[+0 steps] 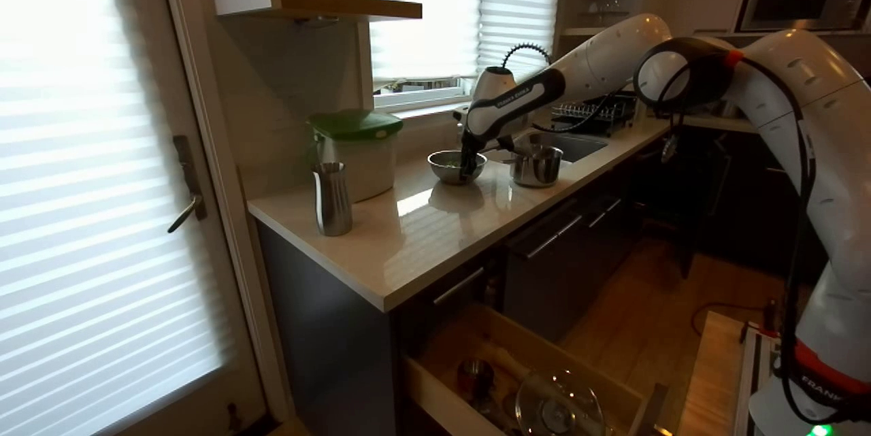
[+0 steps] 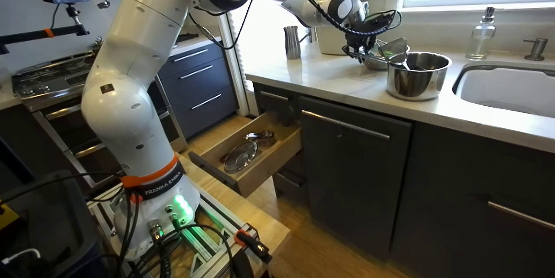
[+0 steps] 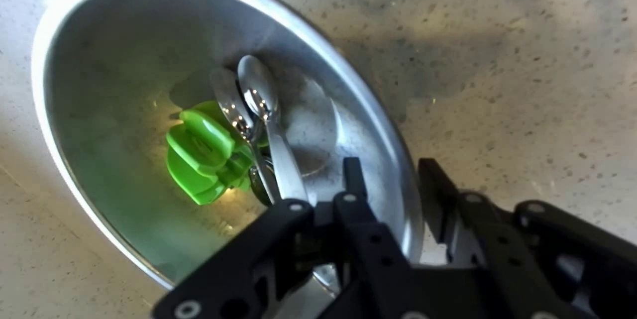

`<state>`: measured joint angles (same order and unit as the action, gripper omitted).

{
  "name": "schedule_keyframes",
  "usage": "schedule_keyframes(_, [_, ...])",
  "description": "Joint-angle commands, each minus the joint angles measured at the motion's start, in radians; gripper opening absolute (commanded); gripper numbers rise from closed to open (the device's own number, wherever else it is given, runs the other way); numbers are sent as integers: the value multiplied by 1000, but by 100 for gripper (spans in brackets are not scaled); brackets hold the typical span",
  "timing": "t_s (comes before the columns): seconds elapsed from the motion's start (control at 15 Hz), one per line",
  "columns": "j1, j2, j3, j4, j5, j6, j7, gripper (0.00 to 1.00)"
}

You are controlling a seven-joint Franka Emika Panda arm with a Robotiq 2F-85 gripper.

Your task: Move the smaller silver bowl close to the edge of the kitchen counter

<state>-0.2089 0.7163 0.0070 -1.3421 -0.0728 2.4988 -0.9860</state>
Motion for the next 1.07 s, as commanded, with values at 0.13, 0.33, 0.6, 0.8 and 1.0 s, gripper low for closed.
schedule_keyframes(0.13, [8, 31, -7, 52, -23, -2, 30, 0])
schedule_keyframes(0.33, [26, 19, -21, 50, -53, 3, 43, 2])
schedule_keyframes(0.6, [70, -61, -26, -2, -108, -15, 75, 2])
schedule_keyframes(0.8, [112, -137, -45, -59, -159, -34, 138, 2])
schedule_keyframes(1.0, [135, -228, -36, -144, -174, -70, 199, 2])
